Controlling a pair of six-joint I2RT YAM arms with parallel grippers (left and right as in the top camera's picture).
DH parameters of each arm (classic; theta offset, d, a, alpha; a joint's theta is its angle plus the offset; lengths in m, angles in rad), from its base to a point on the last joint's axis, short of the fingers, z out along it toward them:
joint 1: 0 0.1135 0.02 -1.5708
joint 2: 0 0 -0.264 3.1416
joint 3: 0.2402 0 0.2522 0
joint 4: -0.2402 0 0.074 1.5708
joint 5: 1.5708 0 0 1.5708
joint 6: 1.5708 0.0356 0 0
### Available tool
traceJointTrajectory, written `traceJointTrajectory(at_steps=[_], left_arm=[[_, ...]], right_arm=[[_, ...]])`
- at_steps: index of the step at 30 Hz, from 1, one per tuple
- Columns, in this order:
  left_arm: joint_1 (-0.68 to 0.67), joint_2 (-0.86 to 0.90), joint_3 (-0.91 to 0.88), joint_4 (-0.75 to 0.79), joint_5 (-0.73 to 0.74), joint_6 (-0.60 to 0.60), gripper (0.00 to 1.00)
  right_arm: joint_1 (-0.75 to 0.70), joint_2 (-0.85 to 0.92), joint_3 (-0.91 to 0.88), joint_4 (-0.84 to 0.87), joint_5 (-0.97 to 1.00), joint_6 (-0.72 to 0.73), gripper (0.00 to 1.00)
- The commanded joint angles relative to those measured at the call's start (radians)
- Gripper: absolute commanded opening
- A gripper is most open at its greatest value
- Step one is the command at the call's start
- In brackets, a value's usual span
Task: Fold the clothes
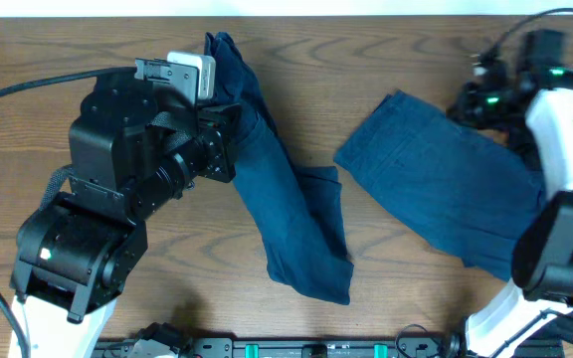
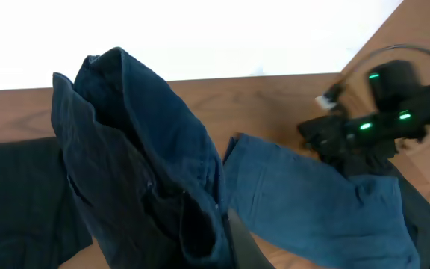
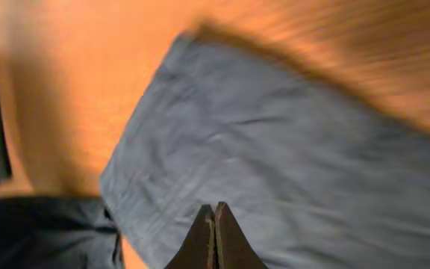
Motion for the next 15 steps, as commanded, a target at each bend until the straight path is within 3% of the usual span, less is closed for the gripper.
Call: traceJointTrajectory(at_steps=[1,15], left_arm=[[0.004,-0.005,0.032,0.006,-0.005,0.013,0.06],[0.004,0.007,0.032,0.004,-0.005,0.013,0.06]], right_arm=[[0.097,0.052,-0.047,0.003,0.093,-0.029,0.01],[0.217,0.277,-0.097,0.044,0.254,0.019,0.01]])
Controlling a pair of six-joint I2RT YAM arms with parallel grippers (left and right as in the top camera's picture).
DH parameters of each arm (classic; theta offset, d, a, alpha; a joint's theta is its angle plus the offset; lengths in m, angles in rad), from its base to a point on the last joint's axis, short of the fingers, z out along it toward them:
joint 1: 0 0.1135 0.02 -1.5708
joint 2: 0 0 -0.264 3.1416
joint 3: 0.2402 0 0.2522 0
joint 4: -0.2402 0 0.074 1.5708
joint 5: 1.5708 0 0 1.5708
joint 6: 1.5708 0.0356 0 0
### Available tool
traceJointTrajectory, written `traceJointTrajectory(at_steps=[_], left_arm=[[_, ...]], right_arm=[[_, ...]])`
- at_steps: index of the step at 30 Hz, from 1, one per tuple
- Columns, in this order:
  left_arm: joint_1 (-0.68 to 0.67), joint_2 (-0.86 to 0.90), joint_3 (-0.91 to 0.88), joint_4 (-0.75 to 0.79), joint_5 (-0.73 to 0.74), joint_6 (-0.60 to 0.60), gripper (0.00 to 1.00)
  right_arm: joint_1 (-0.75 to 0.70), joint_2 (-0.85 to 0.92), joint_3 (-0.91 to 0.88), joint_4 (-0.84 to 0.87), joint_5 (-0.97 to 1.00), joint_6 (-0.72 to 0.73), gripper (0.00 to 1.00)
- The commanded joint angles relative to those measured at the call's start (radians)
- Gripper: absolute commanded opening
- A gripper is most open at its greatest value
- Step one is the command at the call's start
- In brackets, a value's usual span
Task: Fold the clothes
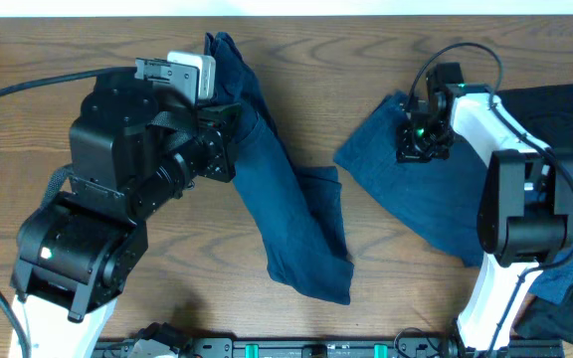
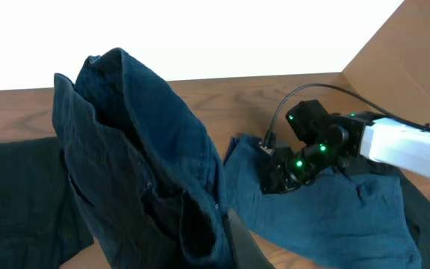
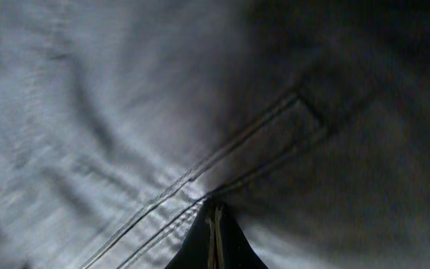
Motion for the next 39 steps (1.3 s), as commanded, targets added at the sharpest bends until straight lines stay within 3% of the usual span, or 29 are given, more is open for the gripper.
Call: traceJointTrajectory(at_steps=[1,5,10,25,31,35,39], left_arm=[[0.004,0.007,0.032,0.005,-0.002,0.01,0.06],[0.004,0.018,0.032,0.002,-0.002,0.01,0.06],[0.004,0.03,0.032,0.0,-0.003,0.011,0.06],[0.004,0.074,0.032,-0.006,-0.003,0.011,0.06],[0.004,0.089,0.032,-0.002,-0.017,0.011,0.06],[0.004,0.093,0.032,0.011,-0.017,0.011,0.06],[0.004,0.092,0.032,0.024,-0.017,0.011,0.06]], right_arm=[[0.002,0.077,-0.01,0.021,0.139,0.025,0.01],[-0.041,0.136,-0.01,0.051,0.388,0.078,0.01],[-0.157,0.163,-0.009,0.137,0.52,0.08,0.01],[-0.553,0.163,0.019,0.462,0.45,-0.008,0.01],[-0.575,0.162,0.169,0.357,0.321,-0.055,0.04],[-0.547,0.147,0.359,0.177,0.311,-0.059,0.1],[-0.508,0.105,0.563,-0.055,0.142,-0.058,0.19]])
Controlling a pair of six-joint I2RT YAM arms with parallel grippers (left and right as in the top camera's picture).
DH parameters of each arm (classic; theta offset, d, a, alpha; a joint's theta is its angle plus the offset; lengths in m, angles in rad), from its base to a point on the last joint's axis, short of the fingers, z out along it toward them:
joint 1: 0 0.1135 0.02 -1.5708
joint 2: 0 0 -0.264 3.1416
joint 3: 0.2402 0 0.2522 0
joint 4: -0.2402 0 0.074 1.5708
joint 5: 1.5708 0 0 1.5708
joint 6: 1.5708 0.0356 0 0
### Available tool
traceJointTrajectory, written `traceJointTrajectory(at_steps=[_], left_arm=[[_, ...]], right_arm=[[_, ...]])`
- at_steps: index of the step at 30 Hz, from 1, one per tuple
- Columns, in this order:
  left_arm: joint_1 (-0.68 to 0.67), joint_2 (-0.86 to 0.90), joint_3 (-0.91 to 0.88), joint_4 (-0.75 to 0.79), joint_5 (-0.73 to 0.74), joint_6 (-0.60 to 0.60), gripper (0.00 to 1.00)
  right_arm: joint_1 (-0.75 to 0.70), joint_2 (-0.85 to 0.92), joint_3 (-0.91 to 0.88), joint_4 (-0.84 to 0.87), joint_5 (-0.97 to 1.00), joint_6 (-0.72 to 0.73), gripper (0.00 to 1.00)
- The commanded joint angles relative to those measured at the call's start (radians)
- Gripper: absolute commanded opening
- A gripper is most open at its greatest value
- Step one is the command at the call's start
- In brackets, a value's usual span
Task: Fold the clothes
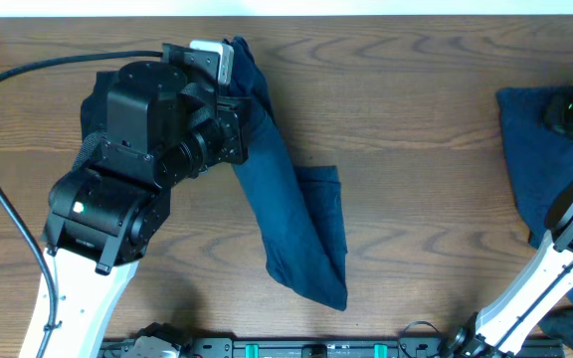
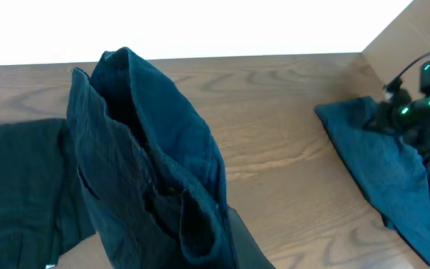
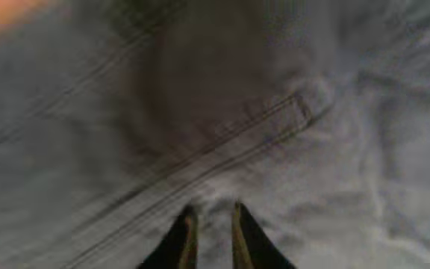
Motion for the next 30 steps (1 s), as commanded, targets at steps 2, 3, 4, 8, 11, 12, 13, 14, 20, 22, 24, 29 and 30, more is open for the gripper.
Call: traceJointTrajectory(at_steps=[2,3,4,8,11,12,13,14,20,22,24,29,30], left_arm=[[0.004,-0.005,0.032,0.016,-0.01,0.011,0.06],[0.004,-0.005,0.032,0.016,-0.01,0.011,0.06],[0.004,-0.004,0.032,0.017,-0.01,0.011,0.06],[0.004,0.001,0.032,0.022,-0.01,0.011,0.06],[0.004,0.007,0.032,0.022,-0.013,0.011,0.06],[0.004,0.01,0.032,0.022,-0.023,0.01,0.06],[0.004,0.011,0.032,0.021,-0.041,0.01,0.06],[0.004,0.013,0.032,0.021,-0.063,0.01,0.06],[0.004,0.024,0.031,0.021,-0.1,0.01,0.06],[0.004,0.028,0.031,0.021,-0.101,0.01,0.06],[0.004,0.031,0.031,0.021,-0.101,0.01,0.06],[0.004,0.032,0.031,0.021,-0.101,0.01,0.06],[0.004,0.032,0.031,0.021,-0.101,0.01,0.06]], right_arm=[[0.061,-0.071,0.207,-0.191,-0.229,-0.015,0.2],[0.074,-0.08,0.237,-0.246,-0.278,-0.015,0.2],[0.09,-0.093,0.261,-0.303,-0.335,-0.015,0.2],[0.175,-0.124,0.274,-0.463,-0.487,-0.014,0.15],[0.268,-0.123,0.238,-0.539,-0.512,-0.014,0.01],[0.302,-0.124,0.213,-0.548,-0.513,-0.014,0.01],[0.333,-0.124,0.187,-0.549,-0.513,-0.01,0.01],[0.37,-0.123,0.152,-0.545,-0.514,-0.008,0.01],[0.566,-0.123,-0.081,-0.41,-0.659,-0.003,0.01],[0.624,-0.124,-0.156,-0.346,-0.721,-0.003,0.01],[0.679,-0.123,-0.225,-0.276,-0.743,-0.001,0.01],[0.791,-0.123,-0.39,-0.055,-0.74,0.09,0.01],[0.806,-0.123,-0.416,-0.02,-0.74,0.108,0.01]])
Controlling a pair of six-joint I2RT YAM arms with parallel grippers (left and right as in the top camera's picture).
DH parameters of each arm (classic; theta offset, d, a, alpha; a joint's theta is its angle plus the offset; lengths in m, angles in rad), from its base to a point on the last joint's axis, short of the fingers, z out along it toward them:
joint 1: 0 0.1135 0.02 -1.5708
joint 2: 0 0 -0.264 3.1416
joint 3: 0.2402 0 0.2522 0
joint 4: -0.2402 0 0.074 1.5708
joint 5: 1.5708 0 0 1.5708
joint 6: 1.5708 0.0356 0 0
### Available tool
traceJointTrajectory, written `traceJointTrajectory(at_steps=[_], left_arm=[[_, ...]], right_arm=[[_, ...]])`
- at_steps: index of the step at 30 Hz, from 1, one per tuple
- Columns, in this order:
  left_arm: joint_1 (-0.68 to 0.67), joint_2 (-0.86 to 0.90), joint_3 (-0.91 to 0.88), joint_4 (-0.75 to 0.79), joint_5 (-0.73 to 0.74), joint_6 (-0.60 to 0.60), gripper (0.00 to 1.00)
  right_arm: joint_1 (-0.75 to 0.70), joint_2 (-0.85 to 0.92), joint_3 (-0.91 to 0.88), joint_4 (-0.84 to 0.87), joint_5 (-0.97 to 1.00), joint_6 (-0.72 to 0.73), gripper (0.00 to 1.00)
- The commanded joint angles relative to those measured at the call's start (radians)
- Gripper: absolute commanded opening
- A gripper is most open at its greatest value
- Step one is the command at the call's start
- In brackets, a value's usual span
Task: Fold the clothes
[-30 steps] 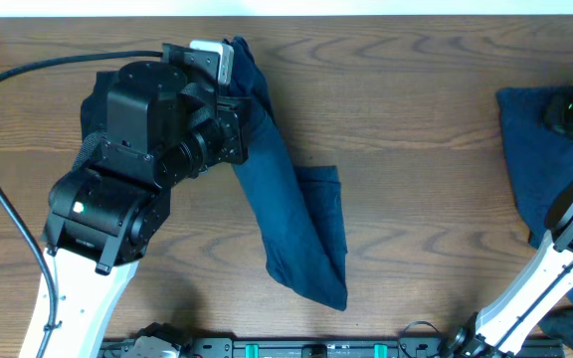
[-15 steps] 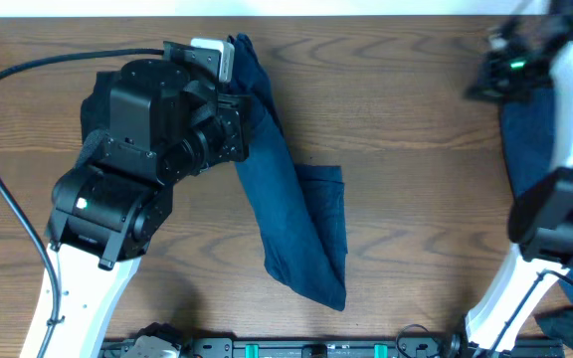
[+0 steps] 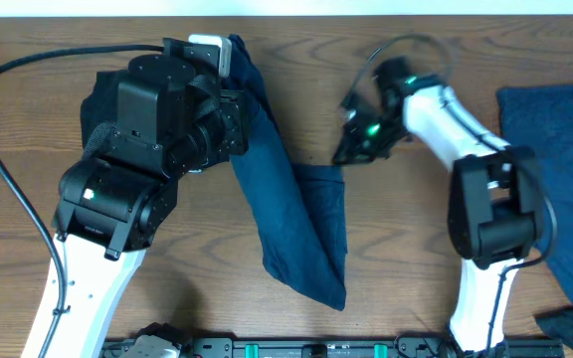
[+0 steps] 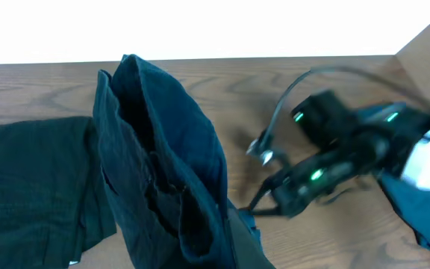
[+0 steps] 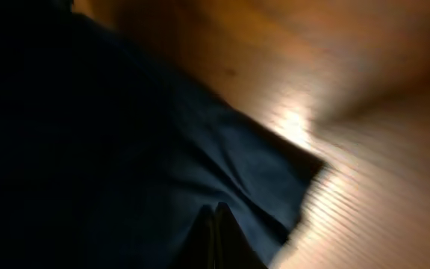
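A long pair of dark blue jeans [image 3: 296,214] runs from the table's far edge down to the front middle. My left gripper [image 3: 235,99] is shut on its upper end, and the cloth bunches up in front of the left wrist camera [image 4: 163,164]. My right gripper [image 3: 346,152] is shut, with its tips [image 5: 213,213] right at the jeans' upper right corner. That view is blurred, and I cannot tell whether any cloth is pinched. The left wrist view shows the right gripper [image 4: 275,196] beside the jeans.
A lighter blue garment [image 3: 555,149] lies at the table's right edge. A dark garment [image 3: 95,99] lies under my left arm, seen at the left in the left wrist view [image 4: 28,164]. The right arm's cable [image 3: 391,50] loops above the table.
My right gripper was open over the lighter blue garment at the right edge. It is now shut at the corner of the jeans in the middle. The left gripper still holds the jeans.
The lighter blue garment lay spread right of the jeans, with my right gripper shut above its far end. Then the gripper was shut down on it. Later the garment lay at the right edge with the gripper open. Now the gripper is at the jeans.
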Motion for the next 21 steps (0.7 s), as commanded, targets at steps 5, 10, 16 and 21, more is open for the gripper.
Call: traceJointTrajectory(at_steps=[5,10,16,21], left_arm=[[0.004,-0.001,0.031,-0.001,-0.024,0.01,0.06],[0.004,0.001,0.031,-0.016,-0.024,0.01,0.06],[0.004,0.016,0.031,-0.031,-0.024,0.01,0.06],[0.004,0.058,0.016,-0.034,-0.023,0.01,0.06]], right_arm=[[0.08,0.006,-0.133,0.141,-0.036,0.109,0.01],[0.097,0.006,-0.144,0.126,0.065,0.128,0.01],[0.105,0.006,-0.173,0.114,0.394,0.269,0.01],[0.1,0.006,-0.211,0.158,0.529,0.352,0.01]])
